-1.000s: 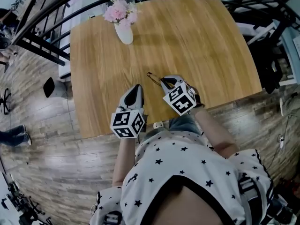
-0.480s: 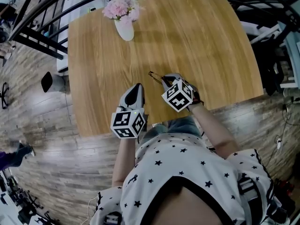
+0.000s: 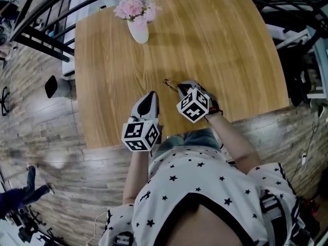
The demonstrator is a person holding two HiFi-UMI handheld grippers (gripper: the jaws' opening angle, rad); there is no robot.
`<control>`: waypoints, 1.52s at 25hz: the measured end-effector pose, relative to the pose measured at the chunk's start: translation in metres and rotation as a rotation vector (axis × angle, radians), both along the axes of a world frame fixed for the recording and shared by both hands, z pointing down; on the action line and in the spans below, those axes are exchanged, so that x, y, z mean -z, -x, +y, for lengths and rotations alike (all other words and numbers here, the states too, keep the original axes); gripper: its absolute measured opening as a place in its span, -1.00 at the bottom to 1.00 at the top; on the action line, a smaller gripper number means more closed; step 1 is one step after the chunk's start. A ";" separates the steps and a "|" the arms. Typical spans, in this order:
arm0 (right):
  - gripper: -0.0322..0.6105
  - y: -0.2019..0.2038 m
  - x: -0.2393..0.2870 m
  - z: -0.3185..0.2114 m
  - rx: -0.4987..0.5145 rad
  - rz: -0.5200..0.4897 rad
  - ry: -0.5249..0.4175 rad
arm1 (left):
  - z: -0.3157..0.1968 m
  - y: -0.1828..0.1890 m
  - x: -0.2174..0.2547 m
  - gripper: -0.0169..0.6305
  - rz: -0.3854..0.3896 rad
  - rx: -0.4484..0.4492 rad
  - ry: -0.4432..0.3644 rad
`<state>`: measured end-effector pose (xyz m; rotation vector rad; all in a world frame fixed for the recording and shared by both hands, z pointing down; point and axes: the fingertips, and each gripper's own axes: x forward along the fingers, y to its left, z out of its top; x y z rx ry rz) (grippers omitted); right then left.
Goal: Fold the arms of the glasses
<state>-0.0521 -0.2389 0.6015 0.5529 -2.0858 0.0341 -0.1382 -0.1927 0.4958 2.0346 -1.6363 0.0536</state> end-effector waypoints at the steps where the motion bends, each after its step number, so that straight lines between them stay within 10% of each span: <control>1: -0.83 0.000 0.000 0.000 0.002 0.001 -0.001 | 0.000 0.000 0.000 -0.92 0.001 0.001 -0.001; 38: -0.74 0.010 0.006 0.030 -0.053 -0.043 -0.038 | 0.041 0.014 0.006 -0.92 -0.006 -0.009 -0.011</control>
